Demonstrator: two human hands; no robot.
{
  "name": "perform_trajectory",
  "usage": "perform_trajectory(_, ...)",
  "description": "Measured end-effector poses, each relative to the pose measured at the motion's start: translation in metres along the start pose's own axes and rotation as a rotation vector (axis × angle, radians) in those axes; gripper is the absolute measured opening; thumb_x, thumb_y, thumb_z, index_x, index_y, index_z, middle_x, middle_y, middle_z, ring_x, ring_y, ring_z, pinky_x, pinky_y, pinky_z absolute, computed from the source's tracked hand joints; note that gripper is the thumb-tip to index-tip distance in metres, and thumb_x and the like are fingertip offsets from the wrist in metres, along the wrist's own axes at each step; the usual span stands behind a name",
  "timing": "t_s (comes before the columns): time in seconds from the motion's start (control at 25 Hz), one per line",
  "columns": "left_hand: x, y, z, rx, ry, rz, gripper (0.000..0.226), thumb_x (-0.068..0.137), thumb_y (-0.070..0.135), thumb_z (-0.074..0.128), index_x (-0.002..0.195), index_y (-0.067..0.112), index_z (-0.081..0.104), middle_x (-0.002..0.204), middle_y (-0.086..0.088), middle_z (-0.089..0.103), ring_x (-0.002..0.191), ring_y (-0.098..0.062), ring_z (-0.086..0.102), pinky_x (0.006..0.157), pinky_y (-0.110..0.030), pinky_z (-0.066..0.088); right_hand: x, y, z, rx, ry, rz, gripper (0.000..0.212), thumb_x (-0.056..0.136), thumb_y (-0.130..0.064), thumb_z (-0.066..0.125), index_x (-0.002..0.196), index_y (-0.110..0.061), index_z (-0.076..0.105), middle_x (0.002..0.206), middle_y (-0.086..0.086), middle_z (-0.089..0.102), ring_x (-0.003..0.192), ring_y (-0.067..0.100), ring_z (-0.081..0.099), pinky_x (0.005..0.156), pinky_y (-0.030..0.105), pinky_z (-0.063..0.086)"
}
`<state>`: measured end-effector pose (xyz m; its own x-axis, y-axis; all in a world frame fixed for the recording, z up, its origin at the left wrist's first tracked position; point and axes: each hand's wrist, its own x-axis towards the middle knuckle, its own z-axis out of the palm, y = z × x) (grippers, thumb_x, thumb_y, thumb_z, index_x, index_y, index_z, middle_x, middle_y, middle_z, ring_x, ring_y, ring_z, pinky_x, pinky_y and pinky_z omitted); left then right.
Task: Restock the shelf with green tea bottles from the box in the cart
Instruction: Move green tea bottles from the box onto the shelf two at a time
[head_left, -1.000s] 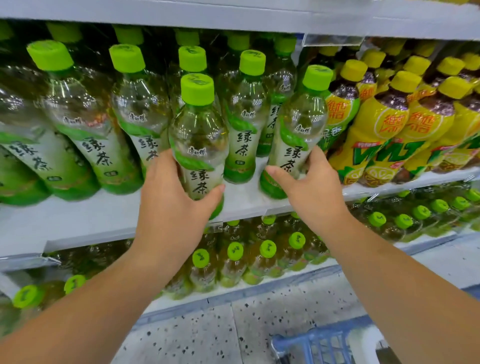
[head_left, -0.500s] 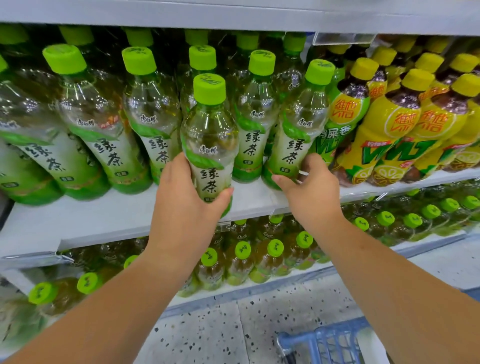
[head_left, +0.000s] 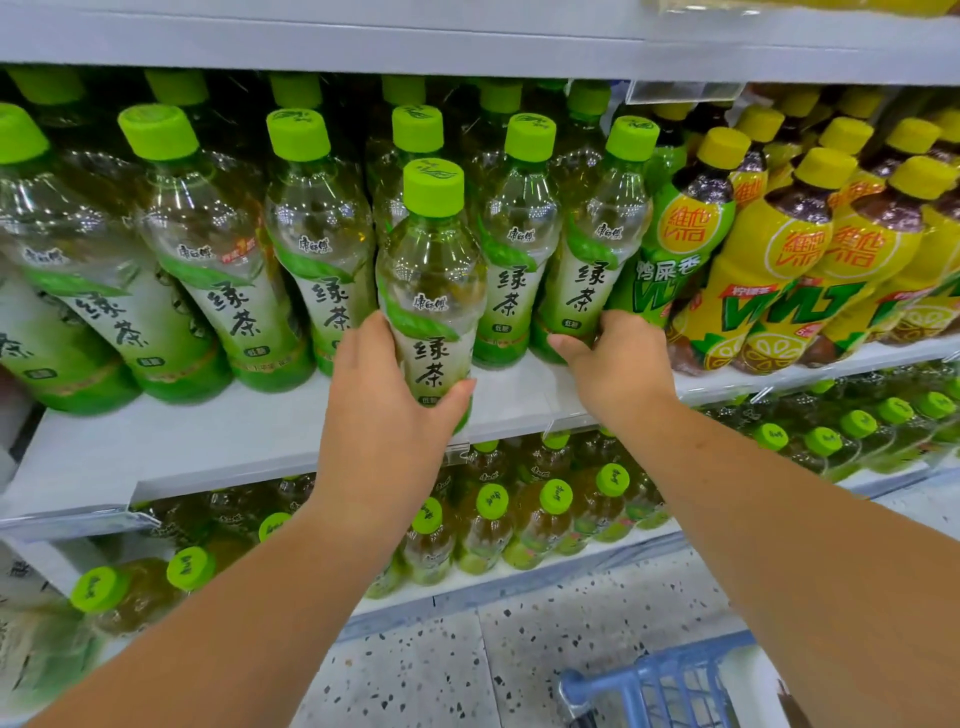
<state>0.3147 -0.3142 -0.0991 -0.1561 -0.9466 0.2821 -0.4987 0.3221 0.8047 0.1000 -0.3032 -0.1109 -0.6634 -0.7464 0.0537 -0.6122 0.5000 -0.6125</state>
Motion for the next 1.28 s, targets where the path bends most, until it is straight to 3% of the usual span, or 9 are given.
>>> perform_trajectory(0.12,0.001,0.0,0.0,0.007,-0.007,-0.011,0.054,0.077,0.035,0.084,0.118,0.022,0.052,0.108,0.005,0.054,0.101,-0.016,0.054,0.087,-0.035,0.052,-0.001,-0.007,-0.005,-0.071,-0.072,0.03,0.042,0.093,-0.045,0.067,0.106,-0.006,0.065,0.106,0.015,0.065,0.098,0.032,0.06,0.081,0.038,0.052)
perform_trajectory(0.24,0.002,0.0,0.0,0.009,-0.022,-0.017,0.054,0.077,0.034,0.084,0.118,0.021,0.052,0.109,0.004,0.052,0.1,-0.012,0.051,0.085,-0.029,0.049,-0.016,-0.015,-0.015,-0.081,0.0,0.053,0.033,0.096,-0.038,0.063,0.104,-0.006,0.062,0.086,0.006,0.062,0.089,0.029,0.06,0.063,0.028,0.041)
perform_trajectory(0.36,0.003,0.0,-0.004,-0.036,-0.06,-0.021,0.059,0.076,0.03,0.085,0.123,0.021,0.051,0.113,0.004,0.052,0.101,-0.009,0.05,0.084,-0.022,0.045,-0.058,-0.027,-0.02,0.26,0.106,-0.02,0.02,0.092,-0.029,0.064,0.112,-0.025,0.061,0.085,-0.012,0.062,0.08,0.008,0.061,0.062,0.026,0.047)
perform_trajectory(0.52,0.004,0.001,-0.013,-0.148,-0.181,0.002,0.055,0.078,0.023,0.082,0.123,0.027,0.051,0.115,0.009,0.052,0.1,0.003,0.049,0.079,-0.007,0.043,-0.09,-0.057,-0.013,0.547,-0.293,-0.307,0.038,0.091,-0.019,0.071,0.124,-0.034,0.06,0.113,-0.018,0.07,0.104,-0.008,0.064,0.082,0.009,0.052)
perform_trajectory(0.72,-0.003,-0.017,-0.051,-0.17,-0.145,0.016,0.042,0.077,0.025,0.078,0.116,0.026,0.061,0.106,0.009,0.056,0.097,-0.005,0.055,0.083,-0.032,0.054,-0.105,-0.091,0.006,0.69,-0.31,-0.385,0.032,0.078,-0.028,0.077,0.108,-0.038,0.07,0.105,-0.018,0.076,0.098,0.004,0.072,0.085,0.015,0.055)
perform_trajectory(0.8,-0.007,-0.035,-0.077,-0.104,-0.091,0.028,0.044,0.077,0.03,0.079,0.117,0.028,0.061,0.104,0.01,0.055,0.095,-0.004,0.054,0.082,-0.029,0.052,-0.119,-0.111,0.024,0.752,-0.371,-0.426,0.031,0.076,-0.031,0.079,0.104,-0.04,0.072,0.104,-0.018,0.076,0.098,0.003,0.072,0.083,0.012,0.053)
perform_trajectory(0.92,-0.01,-0.062,-0.124,-0.047,-0.033,0.016,0.044,0.078,0.032,0.081,0.118,0.028,0.062,0.105,0.011,0.056,0.096,-0.001,0.053,0.081,-0.016,0.047,-0.136,-0.146,0.058,0.803,-0.452,-0.463,0.035,0.081,-0.019,0.081,0.107,-0.041,0.071,0.105,-0.018,0.076,0.1,0.004,0.072,0.086,0.016,0.055)
perform_trajectory(1.12,0.002,-0.103,-0.197,0.052,-0.031,-0.009,0.049,0.076,0.032,0.086,0.12,0.027,0.064,0.107,0.009,0.061,0.1,-0.003,0.058,0.084,-0.011,0.045,-0.156,-0.202,0.103,0.775,-0.539,-0.497,0.037,0.085,-0.014,0.079,0.118,-0.027,0.068,0.102,-0.017,0.076,0.096,0.002,0.072,0.083,0.021,0.058)
perform_trajectory(1.28,0.014,-0.125,-0.223,0.026,-0.066,-0.062,0.044,0.079,0.025,0.084,0.118,0.022,0.063,0.109,0.002,0.067,0.101,-0.018,0.064,0.088,-0.042,0.055,-0.158,-0.231,0.123,0.712,-0.543,-0.551,0.034,0.087,-0.015,0.078,0.117,-0.028,0.068,0.098,-0.017,0.076,0.094,-0.001,0.071,0.085,0.019,0.056)
